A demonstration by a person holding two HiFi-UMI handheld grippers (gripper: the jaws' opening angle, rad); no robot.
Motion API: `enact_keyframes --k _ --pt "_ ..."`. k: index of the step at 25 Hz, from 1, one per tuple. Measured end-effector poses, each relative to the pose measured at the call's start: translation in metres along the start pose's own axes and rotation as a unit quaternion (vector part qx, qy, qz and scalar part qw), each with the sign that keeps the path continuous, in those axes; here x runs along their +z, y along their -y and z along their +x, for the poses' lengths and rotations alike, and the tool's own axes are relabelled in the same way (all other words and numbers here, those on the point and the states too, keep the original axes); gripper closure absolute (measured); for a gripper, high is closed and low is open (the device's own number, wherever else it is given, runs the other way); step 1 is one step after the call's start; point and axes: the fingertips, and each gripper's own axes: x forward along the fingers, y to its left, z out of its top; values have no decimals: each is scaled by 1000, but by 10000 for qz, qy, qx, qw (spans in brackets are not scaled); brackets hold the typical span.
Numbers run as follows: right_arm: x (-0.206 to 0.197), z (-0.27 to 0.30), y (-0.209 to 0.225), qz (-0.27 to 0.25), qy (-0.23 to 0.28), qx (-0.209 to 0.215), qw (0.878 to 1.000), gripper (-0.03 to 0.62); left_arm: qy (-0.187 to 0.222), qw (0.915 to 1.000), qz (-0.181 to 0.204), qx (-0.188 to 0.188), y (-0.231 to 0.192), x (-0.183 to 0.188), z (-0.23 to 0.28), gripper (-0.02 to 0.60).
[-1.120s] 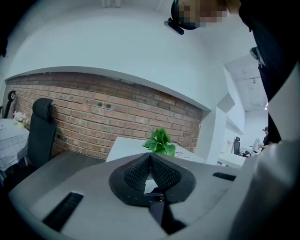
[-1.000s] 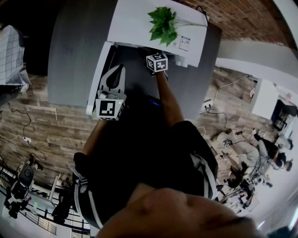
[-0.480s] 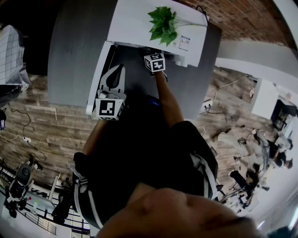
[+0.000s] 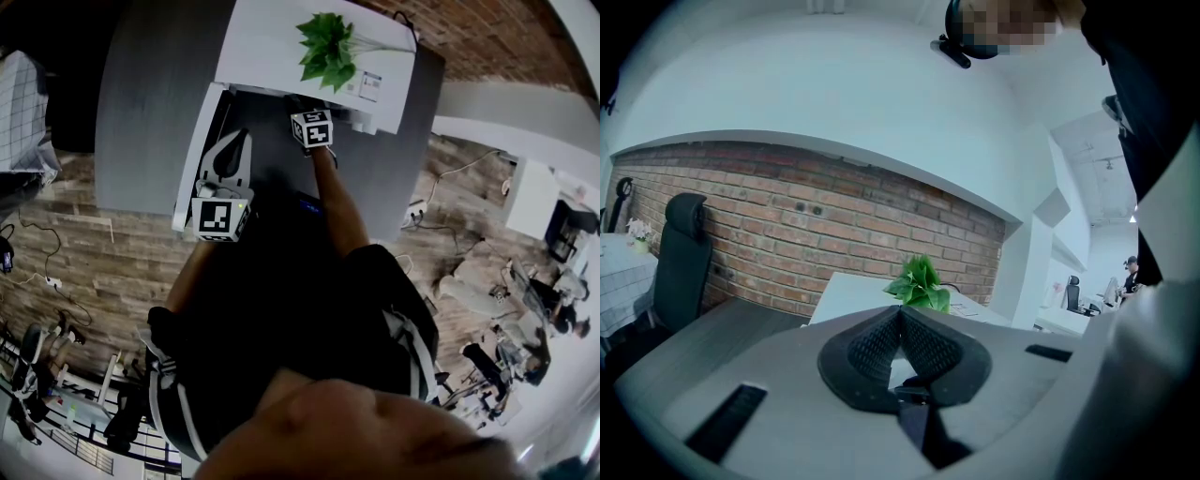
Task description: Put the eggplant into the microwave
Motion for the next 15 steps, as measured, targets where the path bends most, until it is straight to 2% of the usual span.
enact_keyframes --k 4,15 --pt "0 -3 1 71 46 -15 10000 463 -74 9999 -78 65 -1 -1 -1 546" --pt "2 -12 4 209 166 -111 9996 522 47 10000 14 -1 1 -1 -6 546"
